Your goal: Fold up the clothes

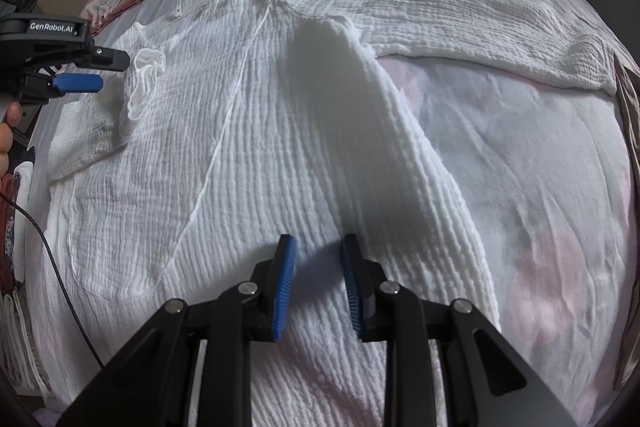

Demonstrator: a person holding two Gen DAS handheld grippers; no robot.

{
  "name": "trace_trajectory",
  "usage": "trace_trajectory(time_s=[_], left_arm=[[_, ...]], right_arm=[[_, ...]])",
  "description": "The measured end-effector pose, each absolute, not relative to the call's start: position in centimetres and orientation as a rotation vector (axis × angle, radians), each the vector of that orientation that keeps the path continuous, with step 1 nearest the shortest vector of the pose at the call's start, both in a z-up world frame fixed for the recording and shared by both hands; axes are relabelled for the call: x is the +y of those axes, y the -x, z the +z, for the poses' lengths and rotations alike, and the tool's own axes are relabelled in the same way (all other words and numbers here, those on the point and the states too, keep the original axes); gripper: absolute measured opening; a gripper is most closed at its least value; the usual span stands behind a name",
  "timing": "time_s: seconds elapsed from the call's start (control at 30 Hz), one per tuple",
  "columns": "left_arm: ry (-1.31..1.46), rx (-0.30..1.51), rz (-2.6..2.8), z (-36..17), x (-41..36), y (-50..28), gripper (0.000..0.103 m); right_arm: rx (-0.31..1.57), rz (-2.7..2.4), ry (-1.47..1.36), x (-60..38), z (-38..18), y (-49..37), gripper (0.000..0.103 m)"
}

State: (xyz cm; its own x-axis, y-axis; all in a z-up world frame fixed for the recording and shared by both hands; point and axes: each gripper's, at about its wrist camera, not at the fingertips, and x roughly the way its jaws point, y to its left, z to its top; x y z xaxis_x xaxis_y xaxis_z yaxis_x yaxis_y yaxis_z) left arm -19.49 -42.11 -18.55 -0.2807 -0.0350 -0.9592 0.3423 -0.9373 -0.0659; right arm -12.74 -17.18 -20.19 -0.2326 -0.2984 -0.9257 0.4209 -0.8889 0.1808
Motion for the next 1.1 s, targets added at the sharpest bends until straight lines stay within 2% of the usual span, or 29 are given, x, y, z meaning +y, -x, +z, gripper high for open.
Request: trace_trajectory(time_s=[0.2, 0.33, 0.4, 0.5, 0.53, 0.73, 0.87, 0.97, 1.03, 1.07, 1.1], left_arm=[[-1.640, 0.221, -2.233, -19.3, -41.8, 22.7, 0.052], [-1.691, 0.154, -2.176, -20.8, -43.3, 23.4, 0.049], [-1.742, 0.128, -2.133, -22.0, -43.1, 23.6, 0.031], [-1.697, 0.168, -2.148, -22.2, -43.5, 23.1, 0.011], [-1.654, 0.226, -2.193, -21.6, -43.8, 22.8, 0.009], [-1.509, 0.515, -2.312, -20.7, -45.6, 21.3, 0.009], [-1.617, 0.483, -2.210, -23.4, -45.5, 21.5, 0.014], [-1.602, 0.461, -2.228, -23.2, -45.5, 21.2, 0.016], [-1.598, 0.453, -2.250, -22.3, -45.6, 20.5, 0.026], [-1.590, 0.452, -2.266, -21.6, -45.7, 19.9, 0.041], [-1.581, 0.452, -2.282, -20.9, -45.9, 19.2, 0.050]], right_arm=[[0.128, -2.147, -1.588, -17.1, -20.4, 12.8, 0.025], [0.145, -2.148, -1.580, -17.3, -20.6, 12.9, 0.025], [0.145, -2.148, -1.577, -17.4, -20.6, 13.0, 0.025], [0.135, -2.145, -1.578, -17.3, -20.7, 13.1, 0.025], [0.135, -2.145, -1.577, -17.3, -20.7, 13.1, 0.025], [0.159, -2.160, -1.568, -16.7, -20.4, 12.7, 0.025], [0.167, -2.162, -1.563, -16.8, -20.4, 12.6, 0.025], [0.166, -2.161, -1.561, -16.9, -20.5, 12.7, 0.025], [0.170, -2.161, -1.556, -17.0, -20.6, 12.7, 0.025], [0.171, -2.161, -1.554, -17.0, -20.7, 12.7, 0.025], [0.170, -2.161, -1.554, -17.0, -20.7, 12.6, 0.025]])
